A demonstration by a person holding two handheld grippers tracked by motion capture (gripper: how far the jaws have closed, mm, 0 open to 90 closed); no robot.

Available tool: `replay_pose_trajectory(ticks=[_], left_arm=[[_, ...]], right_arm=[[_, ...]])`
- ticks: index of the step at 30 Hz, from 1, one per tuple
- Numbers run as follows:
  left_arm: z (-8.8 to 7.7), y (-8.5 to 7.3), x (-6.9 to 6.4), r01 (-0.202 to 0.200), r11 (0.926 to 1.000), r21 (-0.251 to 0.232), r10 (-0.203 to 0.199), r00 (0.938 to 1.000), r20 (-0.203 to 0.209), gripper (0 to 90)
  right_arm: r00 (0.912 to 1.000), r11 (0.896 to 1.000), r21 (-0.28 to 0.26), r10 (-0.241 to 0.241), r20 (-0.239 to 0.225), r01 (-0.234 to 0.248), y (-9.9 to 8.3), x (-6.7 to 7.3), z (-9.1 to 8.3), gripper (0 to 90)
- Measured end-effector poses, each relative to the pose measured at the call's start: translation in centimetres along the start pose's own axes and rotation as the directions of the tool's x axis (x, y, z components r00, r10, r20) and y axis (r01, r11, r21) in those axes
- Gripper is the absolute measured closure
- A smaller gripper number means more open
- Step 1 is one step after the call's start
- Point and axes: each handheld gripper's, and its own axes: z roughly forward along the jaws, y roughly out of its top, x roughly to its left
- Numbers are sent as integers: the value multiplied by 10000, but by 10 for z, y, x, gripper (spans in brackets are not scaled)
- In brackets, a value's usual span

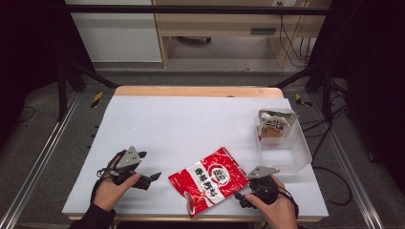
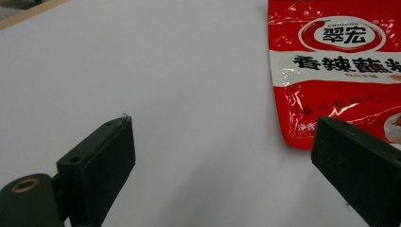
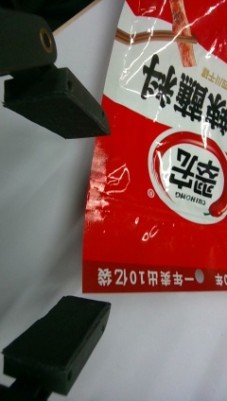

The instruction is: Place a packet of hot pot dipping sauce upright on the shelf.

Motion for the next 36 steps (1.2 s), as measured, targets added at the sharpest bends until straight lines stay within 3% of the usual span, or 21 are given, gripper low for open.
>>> replay_pose_trajectory(ticks=[9,15,19,22,26,36], left_arm=[[0,0,0,34,10000,-16,-34,10000,22,73],[0,0,0,38,10000,-28,-38,10000,24,72],[0,0,-1,-18,10000,22,18,10000,6,72],[0,0,0,-19,10000,24,19,10000,-5,72],[1,0,0,7,10000,10,-7,10000,-24,72],[1,0,0,-81,9999,90,82,9999,-92,73]], right_arm=[[9992,9999,94,-39,-394,43,1,2,2,173],[9979,9991,-412,34,-654,-61,4,2,0,197],[9979,9989,-444,86,-641,-115,6,4,1,225],[9983,9982,-596,-123,-566,89,8,7,3,289],[9988,9979,-655,-16,-491,-16,12,7,5,391],[9997,9923,-1242,-53,-224,25,20,6,0,798]])
